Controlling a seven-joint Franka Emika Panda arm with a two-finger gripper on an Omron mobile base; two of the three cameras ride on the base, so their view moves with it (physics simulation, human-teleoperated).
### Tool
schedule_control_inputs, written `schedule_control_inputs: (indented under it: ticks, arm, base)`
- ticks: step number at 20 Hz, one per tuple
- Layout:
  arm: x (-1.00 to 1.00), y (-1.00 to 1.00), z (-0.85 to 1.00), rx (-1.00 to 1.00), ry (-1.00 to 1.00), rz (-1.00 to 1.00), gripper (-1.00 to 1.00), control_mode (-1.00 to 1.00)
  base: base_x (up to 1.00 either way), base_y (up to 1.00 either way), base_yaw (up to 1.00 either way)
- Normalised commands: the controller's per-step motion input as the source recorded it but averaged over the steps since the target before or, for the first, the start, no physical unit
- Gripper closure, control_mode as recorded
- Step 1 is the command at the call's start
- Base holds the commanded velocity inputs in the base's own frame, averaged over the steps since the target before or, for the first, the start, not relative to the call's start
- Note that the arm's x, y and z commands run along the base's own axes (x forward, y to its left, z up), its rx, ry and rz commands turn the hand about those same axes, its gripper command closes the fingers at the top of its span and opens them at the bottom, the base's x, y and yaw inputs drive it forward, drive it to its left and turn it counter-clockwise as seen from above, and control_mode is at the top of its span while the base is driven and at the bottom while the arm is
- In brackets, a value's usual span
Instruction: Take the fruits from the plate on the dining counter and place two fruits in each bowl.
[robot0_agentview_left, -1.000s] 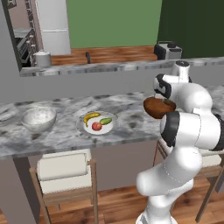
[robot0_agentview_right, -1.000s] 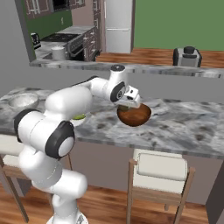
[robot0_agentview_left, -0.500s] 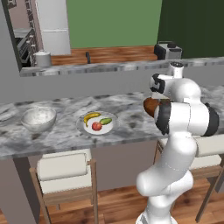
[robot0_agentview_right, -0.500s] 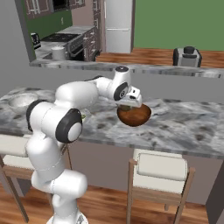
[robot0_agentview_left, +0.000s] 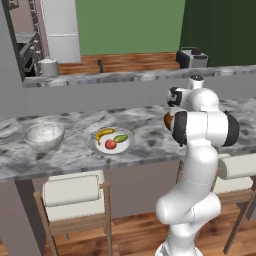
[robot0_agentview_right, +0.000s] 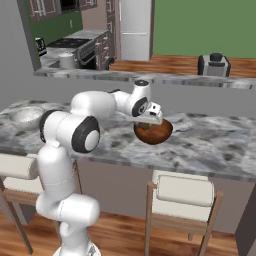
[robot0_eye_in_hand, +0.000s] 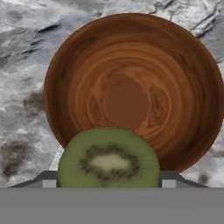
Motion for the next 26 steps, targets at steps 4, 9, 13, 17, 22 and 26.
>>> schedule_control_inputs:
  ticks: [4, 9, 13, 17, 22, 26]
  arm:
    - [0.15, -0.08, -0.29, 0.0, 0.07, 0.04, 1.0, -1.0]
    - [0.06, -0.2, -0.31, 0.03, 0.06, 0.04, 1.0, -1.0]
    - [0.04, -0.18, -0.32, 0.02, 0.06, 0.04, 1.0, -1.0]
    - [0.03, -0.06, -0.31, 0.01, 0.06, 0.02, -1.0, -1.0]
    - [0.01, 0.0, -0.01, 0.0, 0.01, 0.0, -1.0, -1.0]
    - [0.0, 0.0, 0.0, 0.0, 0.0, 0.0, -1.0, -1.0]
  base:
    - [0.0, 0.0, 0.0]
    - [0.0, 0.0, 0.0]
    - [0.0, 0.0, 0.0]
    - [0.0, 0.0, 0.0]
    - [0.0, 0.0, 0.0]
    - [0.0, 0.0, 0.0]
